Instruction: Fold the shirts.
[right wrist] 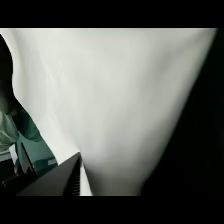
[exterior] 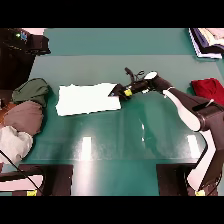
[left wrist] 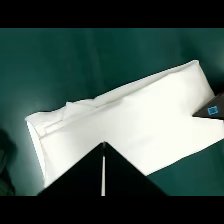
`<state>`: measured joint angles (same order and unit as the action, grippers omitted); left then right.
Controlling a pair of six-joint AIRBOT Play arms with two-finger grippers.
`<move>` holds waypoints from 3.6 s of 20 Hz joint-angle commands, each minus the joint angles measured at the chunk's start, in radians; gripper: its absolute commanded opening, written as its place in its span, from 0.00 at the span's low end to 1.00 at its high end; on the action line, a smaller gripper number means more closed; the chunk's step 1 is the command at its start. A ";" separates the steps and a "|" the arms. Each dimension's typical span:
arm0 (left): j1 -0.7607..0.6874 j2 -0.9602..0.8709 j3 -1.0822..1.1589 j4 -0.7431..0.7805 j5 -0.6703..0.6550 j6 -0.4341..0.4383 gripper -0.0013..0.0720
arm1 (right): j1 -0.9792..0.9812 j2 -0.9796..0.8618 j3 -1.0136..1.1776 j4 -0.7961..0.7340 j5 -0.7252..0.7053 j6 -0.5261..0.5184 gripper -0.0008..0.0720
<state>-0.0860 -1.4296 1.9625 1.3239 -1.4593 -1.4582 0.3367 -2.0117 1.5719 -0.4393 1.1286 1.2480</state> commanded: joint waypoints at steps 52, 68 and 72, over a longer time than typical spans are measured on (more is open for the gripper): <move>0.000 -0.001 0.000 -0.195 0.001 0.079 0.05 | -1.145 0.760 -0.016 -1.058 0.399 0.282 0.03; 0.000 -0.001 0.001 -0.207 0.003 0.070 0.05 | -1.142 0.850 -0.180 -0.665 0.396 0.322 0.62; 0.000 -0.001 0.001 -0.207 0.054 0.070 0.05 | -1.079 0.934 -0.179 -0.436 0.324 0.311 0.03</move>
<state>-0.0860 -1.4300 1.9625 1.1183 -1.4376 -1.3853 -0.7822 -1.1294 1.3930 -1.0878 1.5009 1.5688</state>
